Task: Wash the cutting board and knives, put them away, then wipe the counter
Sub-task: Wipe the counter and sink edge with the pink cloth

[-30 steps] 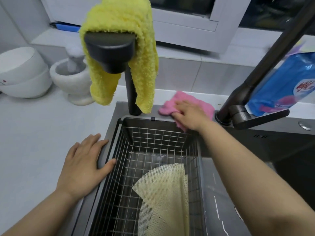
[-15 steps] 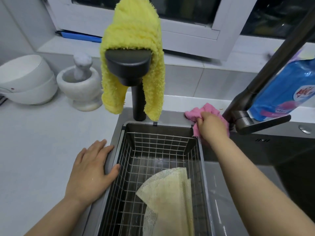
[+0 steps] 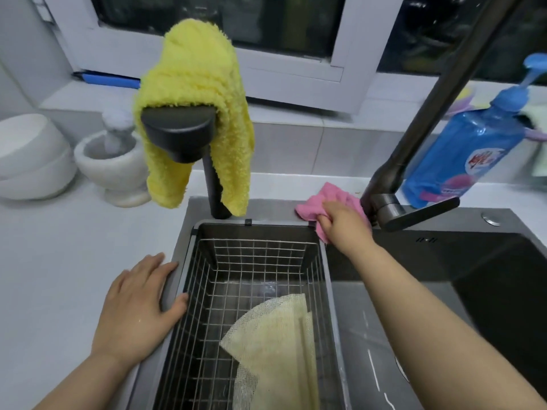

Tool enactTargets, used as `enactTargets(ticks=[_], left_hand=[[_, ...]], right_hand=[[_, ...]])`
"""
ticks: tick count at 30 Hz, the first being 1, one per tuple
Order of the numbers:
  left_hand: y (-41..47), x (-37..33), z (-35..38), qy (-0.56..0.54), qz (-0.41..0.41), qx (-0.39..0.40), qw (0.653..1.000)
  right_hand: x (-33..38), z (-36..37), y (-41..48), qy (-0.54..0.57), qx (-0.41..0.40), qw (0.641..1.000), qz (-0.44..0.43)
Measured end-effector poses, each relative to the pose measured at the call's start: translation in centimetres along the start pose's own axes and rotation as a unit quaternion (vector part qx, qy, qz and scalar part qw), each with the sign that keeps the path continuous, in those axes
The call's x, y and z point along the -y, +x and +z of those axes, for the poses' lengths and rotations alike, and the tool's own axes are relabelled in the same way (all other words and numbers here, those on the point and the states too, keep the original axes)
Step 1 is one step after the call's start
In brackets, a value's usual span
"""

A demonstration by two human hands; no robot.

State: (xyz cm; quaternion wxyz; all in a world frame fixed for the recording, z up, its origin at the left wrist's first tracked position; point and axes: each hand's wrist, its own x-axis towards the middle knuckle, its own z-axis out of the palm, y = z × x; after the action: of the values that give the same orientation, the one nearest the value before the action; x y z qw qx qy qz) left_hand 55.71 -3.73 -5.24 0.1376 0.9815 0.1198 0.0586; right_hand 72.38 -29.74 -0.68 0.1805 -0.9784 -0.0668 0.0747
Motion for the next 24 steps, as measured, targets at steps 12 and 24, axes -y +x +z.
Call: enactTargets(ticks=[12, 24], left_hand=[[-0.2, 0.1, -0.4, -0.027, 0.028, 0.011, 0.999], [-9.7, 9.8, -5.6, -0.160, -0.076, -0.072, 0.982]], right_hand=[[-3.1, 1.7, -5.7, 0.080, -0.161, 0.983, 0.030], [16.5, 5.0, -11.4, 0.270, -0.090, 0.938, -0.199]])
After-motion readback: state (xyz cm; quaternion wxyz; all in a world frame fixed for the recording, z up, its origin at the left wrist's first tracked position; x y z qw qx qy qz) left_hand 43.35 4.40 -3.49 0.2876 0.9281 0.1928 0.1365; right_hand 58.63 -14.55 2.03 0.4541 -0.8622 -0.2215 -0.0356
